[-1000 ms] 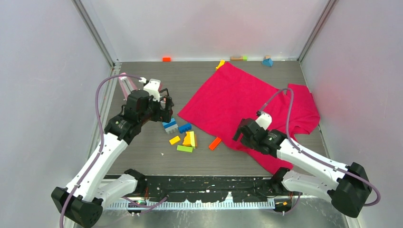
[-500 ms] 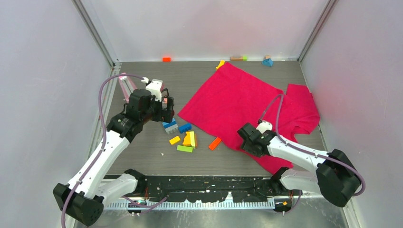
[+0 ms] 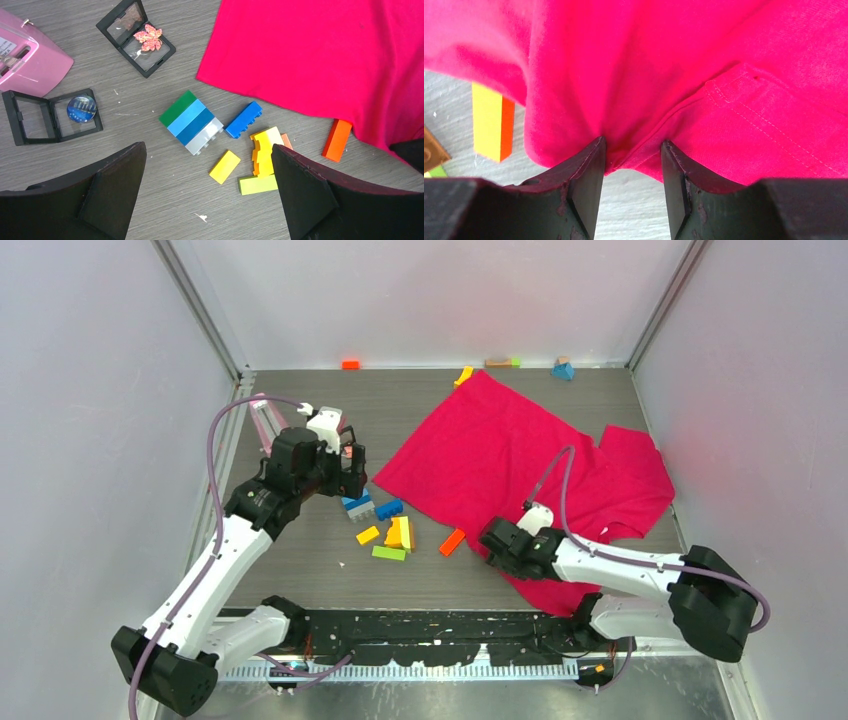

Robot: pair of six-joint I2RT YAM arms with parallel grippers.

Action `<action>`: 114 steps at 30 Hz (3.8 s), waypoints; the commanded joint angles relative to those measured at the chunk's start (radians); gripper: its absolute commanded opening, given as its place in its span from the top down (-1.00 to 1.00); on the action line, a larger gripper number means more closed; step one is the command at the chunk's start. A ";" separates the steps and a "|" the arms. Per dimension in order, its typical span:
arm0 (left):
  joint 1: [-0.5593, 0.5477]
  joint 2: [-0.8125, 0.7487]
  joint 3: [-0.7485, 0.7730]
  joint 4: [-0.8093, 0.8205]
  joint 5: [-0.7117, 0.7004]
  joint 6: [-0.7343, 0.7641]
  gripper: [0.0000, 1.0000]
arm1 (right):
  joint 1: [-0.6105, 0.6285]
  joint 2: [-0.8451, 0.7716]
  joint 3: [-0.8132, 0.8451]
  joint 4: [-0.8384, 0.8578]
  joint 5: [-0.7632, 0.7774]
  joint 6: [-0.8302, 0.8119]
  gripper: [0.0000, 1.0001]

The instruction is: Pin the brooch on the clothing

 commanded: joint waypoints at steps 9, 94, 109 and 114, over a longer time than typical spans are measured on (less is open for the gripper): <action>0.001 -0.032 0.003 0.008 -0.009 -0.002 -0.99 | 0.218 0.045 0.101 -0.175 0.047 0.210 -0.07; 0.125 1.000 0.396 0.357 -0.312 -0.130 -0.10 | -0.305 -0.148 0.231 0.185 -0.343 -0.563 -0.35; 0.125 1.017 0.389 0.338 -0.304 -0.130 -0.18 | -0.305 -0.161 0.217 0.186 -0.353 -0.554 -0.35; 0.125 1.023 0.388 0.336 -0.299 -0.142 -0.18 | -0.305 -0.166 0.213 0.185 -0.353 -0.553 -0.35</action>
